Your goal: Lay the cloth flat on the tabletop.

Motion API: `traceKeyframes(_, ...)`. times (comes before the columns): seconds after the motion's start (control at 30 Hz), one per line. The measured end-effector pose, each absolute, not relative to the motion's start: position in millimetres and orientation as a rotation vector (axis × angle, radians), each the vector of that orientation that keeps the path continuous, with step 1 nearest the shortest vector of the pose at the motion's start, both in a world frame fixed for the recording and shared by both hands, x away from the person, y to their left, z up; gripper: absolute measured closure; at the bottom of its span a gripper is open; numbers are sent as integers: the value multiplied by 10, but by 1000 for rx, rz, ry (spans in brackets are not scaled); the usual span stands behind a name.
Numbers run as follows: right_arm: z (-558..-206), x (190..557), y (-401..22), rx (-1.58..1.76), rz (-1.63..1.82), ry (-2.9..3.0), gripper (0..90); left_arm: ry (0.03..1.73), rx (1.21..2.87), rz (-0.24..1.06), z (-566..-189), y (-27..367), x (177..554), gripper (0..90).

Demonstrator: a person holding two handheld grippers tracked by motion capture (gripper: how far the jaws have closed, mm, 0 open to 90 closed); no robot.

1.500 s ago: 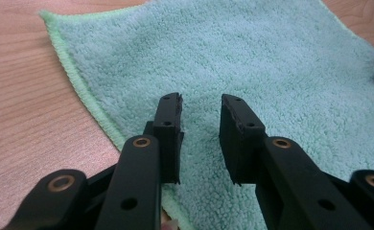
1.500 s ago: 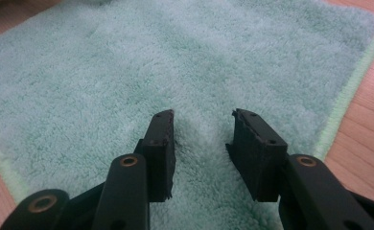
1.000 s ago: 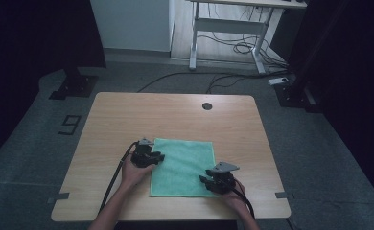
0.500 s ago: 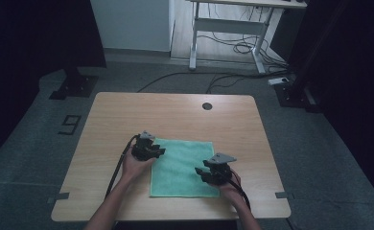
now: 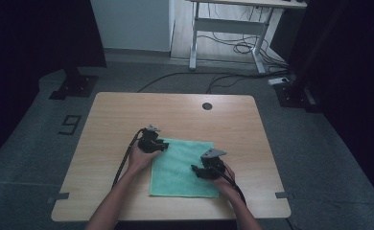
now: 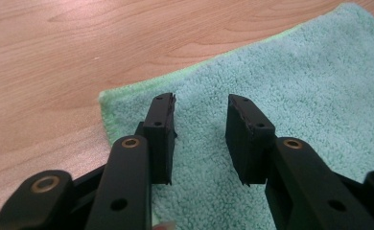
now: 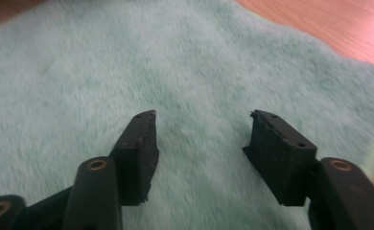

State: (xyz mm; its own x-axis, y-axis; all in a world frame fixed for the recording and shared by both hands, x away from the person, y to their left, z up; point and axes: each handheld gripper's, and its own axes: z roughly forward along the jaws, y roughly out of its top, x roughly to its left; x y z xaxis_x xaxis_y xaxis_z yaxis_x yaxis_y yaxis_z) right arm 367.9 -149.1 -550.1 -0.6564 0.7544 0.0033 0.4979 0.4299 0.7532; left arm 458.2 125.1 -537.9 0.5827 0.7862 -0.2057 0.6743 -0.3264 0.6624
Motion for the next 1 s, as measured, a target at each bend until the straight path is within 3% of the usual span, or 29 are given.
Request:
traceKeyframes(0.33,-5473,3546,-1664,1104,1147,2358,400,1125,2095,254,-5235,1205,4410,575)
traceKeyframes(0.53,-5350,3771,-1599,1102,1189,2307,442,1039,2085,240,-5079,1247,4027,560)
traceKeyframes(0.77,-5407,4106,-1430,1149,1163,2331,443,987,2134,143,-5264,1238,3597,533)
traceKeyframes(1.0,-5486,4249,-1400,1211,1120,2315,412,964,2198,213,-5382,1173,3436,528)
